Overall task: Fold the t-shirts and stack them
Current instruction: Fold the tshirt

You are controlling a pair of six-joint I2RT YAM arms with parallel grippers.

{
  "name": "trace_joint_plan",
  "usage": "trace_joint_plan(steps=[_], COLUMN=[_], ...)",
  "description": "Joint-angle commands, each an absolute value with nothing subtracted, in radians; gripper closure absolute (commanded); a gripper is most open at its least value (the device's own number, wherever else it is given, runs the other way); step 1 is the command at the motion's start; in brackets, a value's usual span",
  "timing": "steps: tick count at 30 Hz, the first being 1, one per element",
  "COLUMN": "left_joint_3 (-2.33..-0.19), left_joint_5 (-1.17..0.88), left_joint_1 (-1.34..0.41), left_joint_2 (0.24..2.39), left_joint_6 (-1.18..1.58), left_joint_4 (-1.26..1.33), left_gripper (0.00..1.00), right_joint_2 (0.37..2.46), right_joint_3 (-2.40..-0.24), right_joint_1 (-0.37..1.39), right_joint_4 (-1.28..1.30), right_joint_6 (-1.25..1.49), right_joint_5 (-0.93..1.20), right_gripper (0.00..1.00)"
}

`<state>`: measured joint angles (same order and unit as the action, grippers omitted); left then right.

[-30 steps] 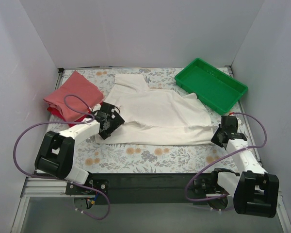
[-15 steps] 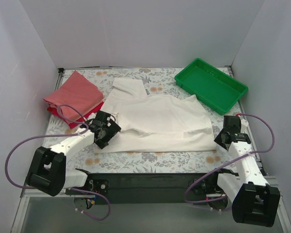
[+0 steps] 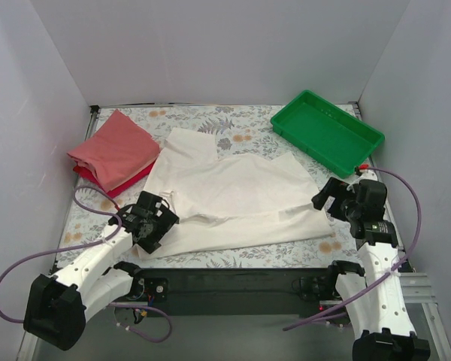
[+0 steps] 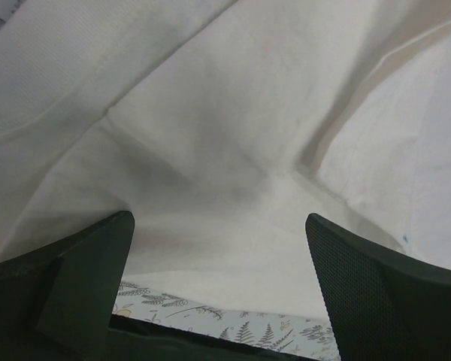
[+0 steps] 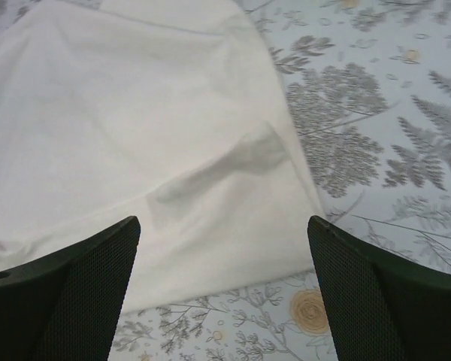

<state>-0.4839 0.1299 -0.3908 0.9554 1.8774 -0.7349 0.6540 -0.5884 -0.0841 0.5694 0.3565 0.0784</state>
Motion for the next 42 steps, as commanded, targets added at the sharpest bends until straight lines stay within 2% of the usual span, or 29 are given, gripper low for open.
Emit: trace_joint_plan(steps=[1, 5, 12, 21, 30, 34, 36, 37, 40, 41, 42], left_joint_3=[-0.512, -0.586, -0.594, -0.701, -0.735, -0.733, -0.735, -0.738, -0.752, -0.761, -0.770], left_joint_5=[0.138, 0.141, -0.069, 0.095, 0.166, 0.164, 0.157, 0.160, 0.181, 0.190, 0.199], left_joint_1=[-0.397, -0.397, -0.437, -0.485, -0.486, -0.486, -0.486, -0.485, -0.485, -0.486, -0.486], left_joint_2=[0.910, 0.894, 1.023, 1.236, 1.339, 1.374, 1.378, 1.373, 1.355, 1.356, 1.361], left_joint_6=[1.899, 1.861, 1.790, 1.763, 1.781, 1.798, 1.805, 1.807, 1.806, 1.799, 1.793], left_joint_4=[-0.825, -0.818, -0.575, -0.558, -0.531, -0.505, -0.492, -0.486, -0.471, -0.471, -0.472], left_gripper=[0.02, 0.02, 0.02, 0.02, 0.23, 0.26, 0.30, 0.39, 0.53, 0.66, 0.75], right_joint_2=[0.695, 0.779, 0.945, 1.100, 1.107, 1.117, 1.121, 1.121, 1.112, 1.111, 1.106], right_joint_3=[-0.543, -0.451, -0.410, -0.405, -0.393, -0.397, -0.397, -0.396, -0.393, -0.391, -0.390], right_joint_1=[-0.086, -0.086, -0.077, -0.075, -0.074, -0.075, -0.075, -0.075, -0.075, -0.075, -0.075], right_joint_4=[0.390, 0.195, 0.114, 0.098, 0.101, 0.101, 0.103, 0.101, 0.103, 0.103, 0.103], right_joint_6=[0.314, 0.373, 0.362, 0.325, 0.304, 0.298, 0.298, 0.298, 0.296, 0.295, 0.293], right_joint_5=[0.459, 0.689, 0.632, 0.643, 0.634, 0.649, 0.652, 0.656, 0.647, 0.644, 0.643], right_gripper=[0.02, 0.02, 0.02, 0.02, 0.02, 0.02, 0.02, 0.02, 0.02, 0.02, 0.02])
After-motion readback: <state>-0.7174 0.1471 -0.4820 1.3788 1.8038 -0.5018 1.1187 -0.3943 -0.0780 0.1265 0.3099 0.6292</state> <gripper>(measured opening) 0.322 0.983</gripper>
